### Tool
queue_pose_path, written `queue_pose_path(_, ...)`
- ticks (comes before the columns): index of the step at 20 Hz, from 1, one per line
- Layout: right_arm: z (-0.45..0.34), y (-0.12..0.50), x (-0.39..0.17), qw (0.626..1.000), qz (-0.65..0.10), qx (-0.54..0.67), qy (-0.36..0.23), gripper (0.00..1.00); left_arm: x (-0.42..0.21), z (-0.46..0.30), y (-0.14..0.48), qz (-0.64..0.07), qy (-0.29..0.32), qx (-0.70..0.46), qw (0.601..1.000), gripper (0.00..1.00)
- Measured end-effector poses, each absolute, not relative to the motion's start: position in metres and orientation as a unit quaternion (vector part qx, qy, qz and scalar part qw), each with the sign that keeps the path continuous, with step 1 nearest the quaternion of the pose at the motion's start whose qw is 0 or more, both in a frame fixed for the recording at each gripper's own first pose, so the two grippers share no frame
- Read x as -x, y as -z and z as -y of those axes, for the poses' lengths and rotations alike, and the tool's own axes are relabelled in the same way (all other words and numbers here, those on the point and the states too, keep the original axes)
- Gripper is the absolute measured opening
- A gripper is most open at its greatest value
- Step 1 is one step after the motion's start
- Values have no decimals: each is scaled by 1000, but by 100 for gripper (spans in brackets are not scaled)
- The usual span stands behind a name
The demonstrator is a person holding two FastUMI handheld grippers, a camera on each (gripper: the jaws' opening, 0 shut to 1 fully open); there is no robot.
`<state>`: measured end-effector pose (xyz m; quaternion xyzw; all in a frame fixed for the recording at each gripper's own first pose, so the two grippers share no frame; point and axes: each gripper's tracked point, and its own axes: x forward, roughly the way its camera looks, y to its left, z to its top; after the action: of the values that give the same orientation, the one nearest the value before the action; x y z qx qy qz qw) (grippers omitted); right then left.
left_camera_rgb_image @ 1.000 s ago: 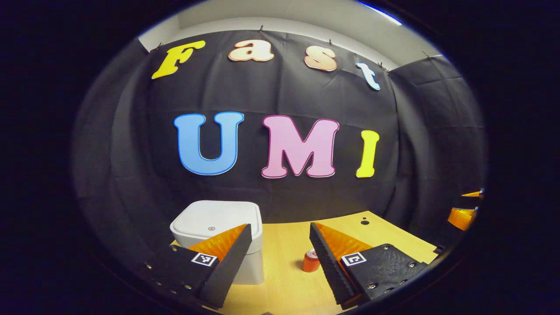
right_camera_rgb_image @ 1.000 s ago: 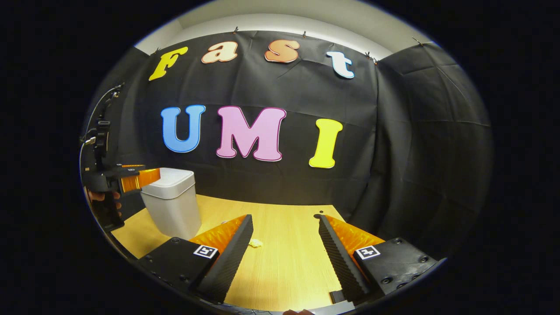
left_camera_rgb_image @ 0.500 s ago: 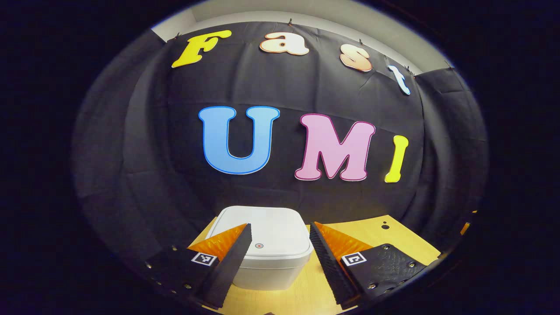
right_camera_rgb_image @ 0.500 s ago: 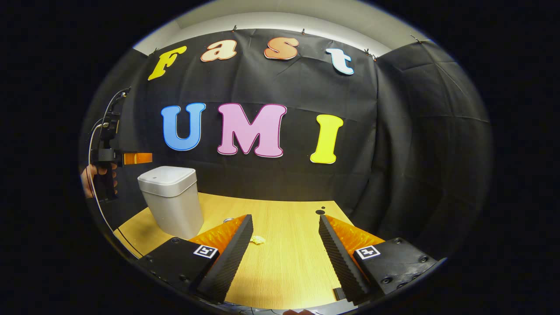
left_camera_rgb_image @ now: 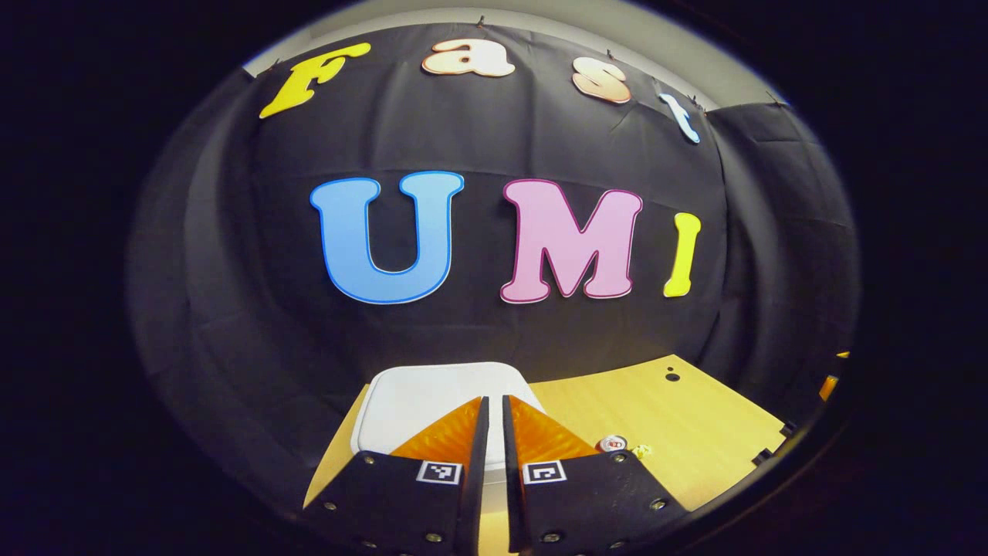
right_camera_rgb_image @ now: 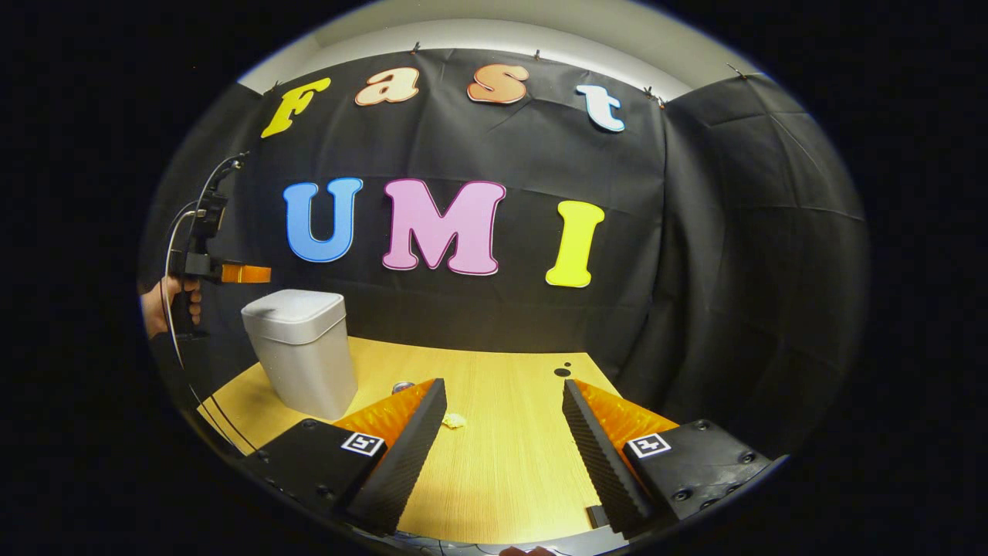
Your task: Press the lid of the desktop garbage bin to open it, pick up the crumpled paper on the desktop and throw it into the bin, then pick up the pop can on the desktop and drop it into the bin, and finally close the garbage bin lid.
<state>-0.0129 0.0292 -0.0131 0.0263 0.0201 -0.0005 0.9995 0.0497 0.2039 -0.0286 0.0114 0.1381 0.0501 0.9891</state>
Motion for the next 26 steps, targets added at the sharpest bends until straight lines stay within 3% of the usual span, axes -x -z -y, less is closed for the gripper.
queue_pose_path(6, -36, 21, 12, 999, -35, -23, -4, 98, -71, -241, 76, -220, -75, 6, 973, 15)
queue_pose_path(9, -37, 25, 11, 999, -39, -18, -5, 98, -62, -236, 111, -278, -72, 43, 957, 10)
queue_pose_path(13, -42, 30, 4, 998, -50, -26, -11, 98, -68, -242, 107, -274, -82, -29, 958, 13)
queue_pose_path(22, -47, 32, -6, 998, -60, -22, -14, 98, -79, -255, 100, -235, -117, -15, 965, 10)
queue_pose_path(23, -47, 33, -9, 998, -64, -20, -16, 98, -78, -259, 92, -226, -128, -15, 966, 12)
queue_pose_path(24, -47, 35, -13, 997, -68, -18, -19, 98, -77, -257, 81, -209, -127, -12, 970, 22)
queue_pose_path(26, -50, 33, -21, 997, -68, -19, -27, 98, -72, -249, 48, -156, -116, -21, 981, 30)
